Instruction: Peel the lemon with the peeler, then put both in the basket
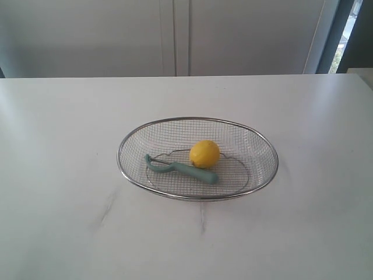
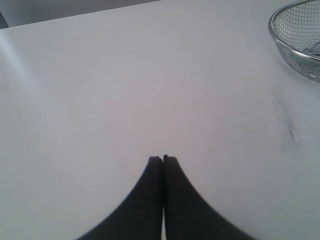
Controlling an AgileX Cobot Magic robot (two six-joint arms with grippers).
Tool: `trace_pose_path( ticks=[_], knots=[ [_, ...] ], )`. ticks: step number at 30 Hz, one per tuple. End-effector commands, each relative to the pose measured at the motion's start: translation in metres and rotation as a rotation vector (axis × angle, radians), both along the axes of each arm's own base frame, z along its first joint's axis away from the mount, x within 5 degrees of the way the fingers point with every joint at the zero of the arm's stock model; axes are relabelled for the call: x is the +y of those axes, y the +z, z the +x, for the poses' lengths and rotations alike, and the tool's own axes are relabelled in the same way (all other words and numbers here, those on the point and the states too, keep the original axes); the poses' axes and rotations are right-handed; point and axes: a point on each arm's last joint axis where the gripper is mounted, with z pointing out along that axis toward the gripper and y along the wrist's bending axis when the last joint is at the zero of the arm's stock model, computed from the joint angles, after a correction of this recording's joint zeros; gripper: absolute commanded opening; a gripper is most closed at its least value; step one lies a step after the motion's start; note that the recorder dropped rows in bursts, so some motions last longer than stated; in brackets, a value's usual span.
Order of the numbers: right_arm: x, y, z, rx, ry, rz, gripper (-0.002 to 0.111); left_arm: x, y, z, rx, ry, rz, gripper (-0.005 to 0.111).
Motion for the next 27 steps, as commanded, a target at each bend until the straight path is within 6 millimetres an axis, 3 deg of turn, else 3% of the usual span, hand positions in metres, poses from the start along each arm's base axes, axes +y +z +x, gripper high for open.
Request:
trace_pose_path(
  ticks=[1, 4, 10, 21, 27],
  knots=[
    [0.014, -0.026, 0.031, 0.127, 0.215, 0.137, 0.0, 0.0, -0.001, 0.0, -0.004, 0.003, 0.0, 0.0],
    [0.024, -0.053, 0.056, 0.243, 0.327, 0.237, 0.0, 0.0, -0.001, 0.0, -0.004, 0.003, 0.0, 0.0],
    [0.026, -0.11, 0.095, 0.455, 0.299, 0.261, 0.0, 0.0, -0.001, 0.0, -0.004, 0.003, 0.0, 0.0],
    [0.028, -0.18, 0.123, 0.583, 0.293, 0.308, 0.0, 0.0, -0.001, 0.0, -0.004, 0.002, 0.002, 0.0],
    [0.029, -0.238, 0.136, 0.729, 0.263, 0.331, 0.0, 0.0, -0.001, 0.0, -0.004, 0.002, 0.002, 0.0]
  ],
)
